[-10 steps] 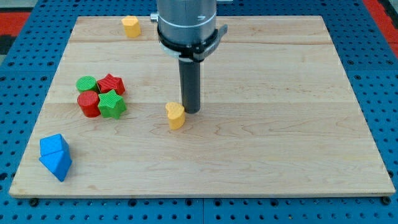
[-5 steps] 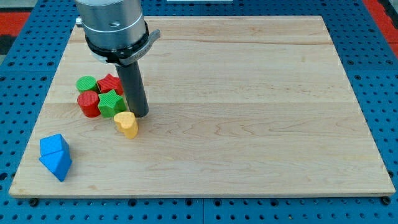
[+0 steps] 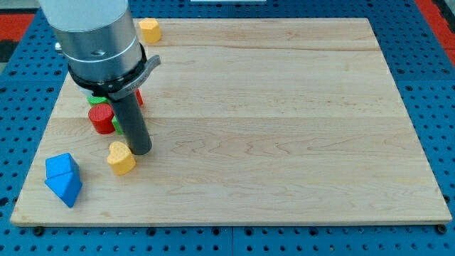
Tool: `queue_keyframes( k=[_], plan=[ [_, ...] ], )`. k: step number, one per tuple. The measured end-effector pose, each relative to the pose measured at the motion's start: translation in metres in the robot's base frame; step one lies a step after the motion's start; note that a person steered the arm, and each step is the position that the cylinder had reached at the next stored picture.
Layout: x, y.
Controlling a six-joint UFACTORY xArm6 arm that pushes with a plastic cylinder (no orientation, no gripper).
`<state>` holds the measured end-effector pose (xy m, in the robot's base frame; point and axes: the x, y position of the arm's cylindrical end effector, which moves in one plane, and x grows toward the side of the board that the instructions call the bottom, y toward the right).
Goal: Push yellow heart to the right side of the blue blocks
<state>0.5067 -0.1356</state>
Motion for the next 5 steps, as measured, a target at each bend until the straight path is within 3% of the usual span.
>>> queue_keyframes(
  k=[2, 5],
  plan=[
    [0.026, 0.000],
    [0.031, -0.033]
  ],
)
